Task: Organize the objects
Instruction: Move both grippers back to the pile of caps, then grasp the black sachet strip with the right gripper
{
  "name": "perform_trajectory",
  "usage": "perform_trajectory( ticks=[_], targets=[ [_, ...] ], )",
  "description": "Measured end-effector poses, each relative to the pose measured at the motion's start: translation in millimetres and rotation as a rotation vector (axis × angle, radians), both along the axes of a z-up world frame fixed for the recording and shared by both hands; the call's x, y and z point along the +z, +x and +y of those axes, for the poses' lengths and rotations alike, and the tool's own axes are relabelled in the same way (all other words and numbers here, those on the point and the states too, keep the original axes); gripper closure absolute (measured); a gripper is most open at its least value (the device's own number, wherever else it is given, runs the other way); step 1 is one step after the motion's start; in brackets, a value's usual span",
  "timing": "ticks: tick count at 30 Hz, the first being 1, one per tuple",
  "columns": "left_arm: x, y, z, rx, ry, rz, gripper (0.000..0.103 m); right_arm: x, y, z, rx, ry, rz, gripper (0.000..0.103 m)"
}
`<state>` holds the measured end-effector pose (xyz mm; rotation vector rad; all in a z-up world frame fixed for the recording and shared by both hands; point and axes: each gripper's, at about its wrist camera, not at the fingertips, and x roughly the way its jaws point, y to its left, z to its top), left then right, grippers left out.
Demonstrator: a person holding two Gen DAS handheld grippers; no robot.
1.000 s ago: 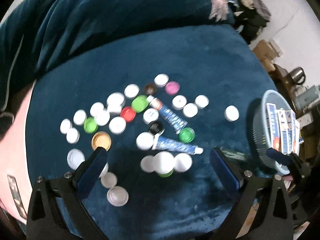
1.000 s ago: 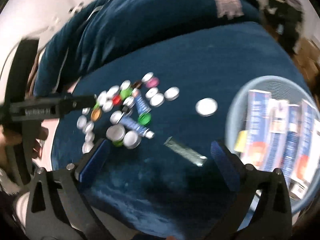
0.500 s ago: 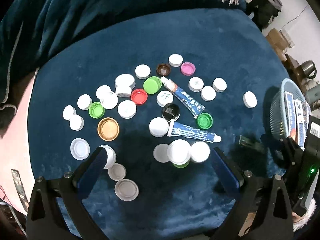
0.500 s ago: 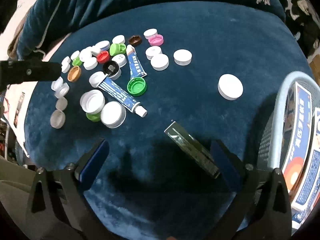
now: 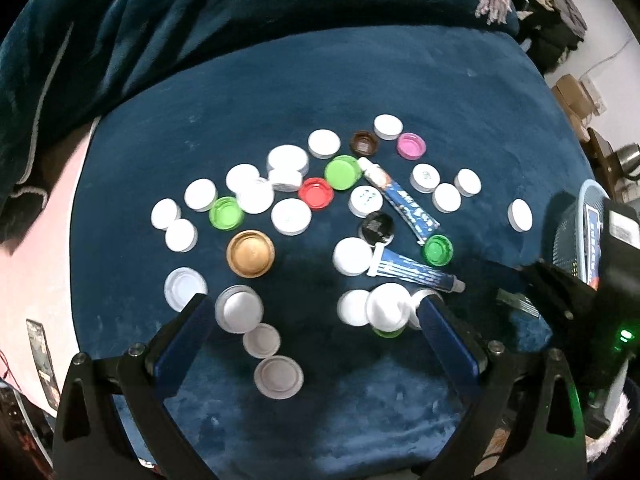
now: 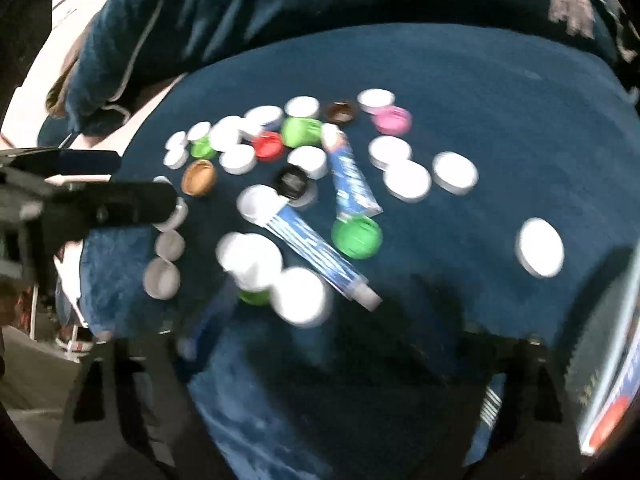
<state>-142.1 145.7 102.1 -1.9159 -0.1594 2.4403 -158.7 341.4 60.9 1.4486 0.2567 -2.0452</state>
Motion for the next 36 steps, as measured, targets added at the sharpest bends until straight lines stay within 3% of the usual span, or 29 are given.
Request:
perform_trajectory(
  ticks=[5,12,14,16,23,29,32,36],
  targets=[
    [-1,3,-18,0.047,0.009,-0.008,0.001,-17,-13,-29,0.077,0.098,-0.005,0.063],
    [-4,4,-30,0.084,0.043,-0.025,0.001,-44,-24,-50,0.172,0.205,-0.049,0.066],
    [-3,4,-32,0.089,0.044,-0.023,0.001,-41,-27,-51,0.16,0.194,-0.036,0.077],
    [-4,4,-33,0.091,0.043,-0.025,0.001,-35,-29,-46,0.14,0.156,-0.037,0.081],
    [-6,4,-33,0.088,0.051,-0.034,0.001,-4,-24,-8,-0.012,-0.033,-0.09,0.081],
    [-8,2,-21,0.056,0.046,-0.041,0.001,-13,-9,33,-0.181,-0.193,-0.283,0.078],
    [-8,1,-13,0.042,0.054,-0.043,0.001,-26,-3,29,-0.182,-0.196,-0.33,0.077],
    [-8,2,-4,0.03,0.047,-0.046,0.001,-26,-1,19,-0.197,-0.193,-0.278,0.075]
  ],
)
